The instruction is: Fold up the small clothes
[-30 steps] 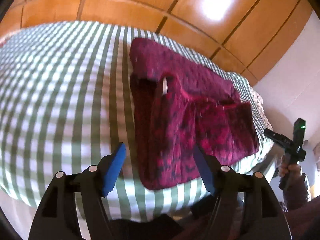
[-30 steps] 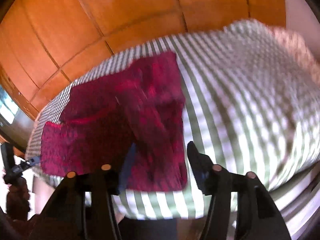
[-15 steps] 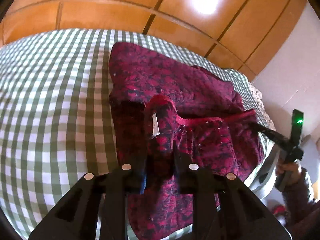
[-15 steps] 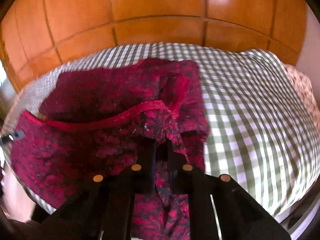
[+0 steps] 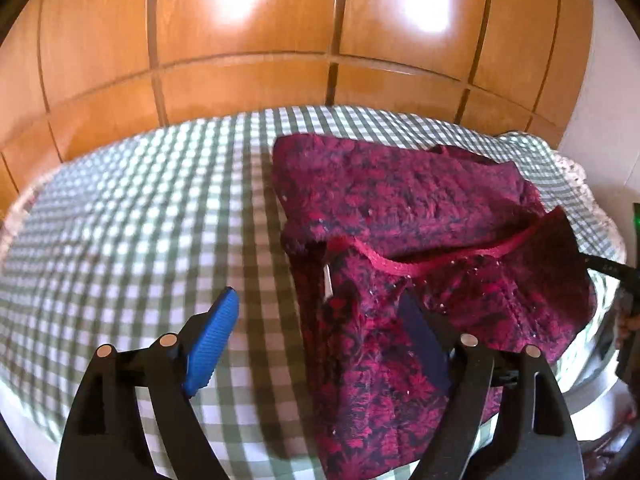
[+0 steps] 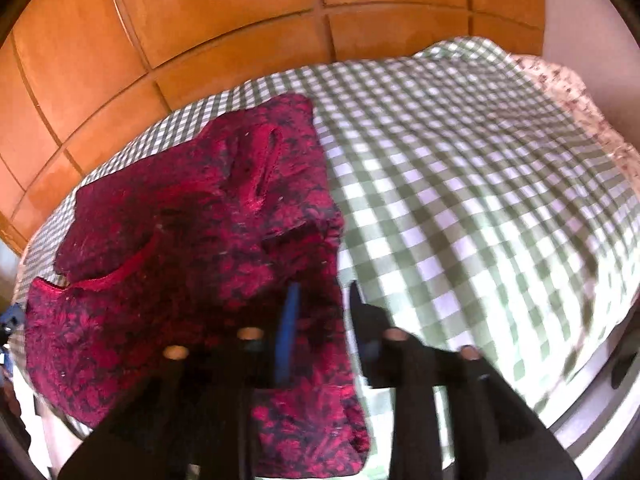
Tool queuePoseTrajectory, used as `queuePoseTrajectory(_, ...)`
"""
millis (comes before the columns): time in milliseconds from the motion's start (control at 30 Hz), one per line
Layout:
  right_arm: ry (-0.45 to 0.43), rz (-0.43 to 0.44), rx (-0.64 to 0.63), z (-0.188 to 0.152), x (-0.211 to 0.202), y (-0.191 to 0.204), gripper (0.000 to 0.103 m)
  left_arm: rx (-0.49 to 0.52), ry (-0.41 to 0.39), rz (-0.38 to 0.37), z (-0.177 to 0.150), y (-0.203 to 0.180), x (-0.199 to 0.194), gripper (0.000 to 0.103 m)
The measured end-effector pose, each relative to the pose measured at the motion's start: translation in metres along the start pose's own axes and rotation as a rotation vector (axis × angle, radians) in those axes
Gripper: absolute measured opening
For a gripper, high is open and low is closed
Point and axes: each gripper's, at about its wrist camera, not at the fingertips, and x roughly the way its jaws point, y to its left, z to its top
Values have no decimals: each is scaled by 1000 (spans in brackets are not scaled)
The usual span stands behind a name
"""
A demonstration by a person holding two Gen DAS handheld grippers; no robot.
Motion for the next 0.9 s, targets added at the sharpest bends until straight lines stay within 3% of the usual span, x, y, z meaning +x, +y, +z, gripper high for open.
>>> queuePoseTrajectory(133, -39, -9, 6, -3, -15, 0, 59, 58, -21, 76, 5, -11, -7, 82)
queuePoseTrajectory(333, -75, 16, -28, -4, -27, 11, 71, 67, -30, 115, 7, -18, -14, 82)
queuePoseTrajectory(667, -106, 40, -185, -9, -33, 56, 76, 54, -15, 151, 1, -15, -14, 82)
queuePoseTrajectory(900, -131, 57, -208, -1, -31, 64, 75, 39, 9, 155, -1, -10, -7, 82)
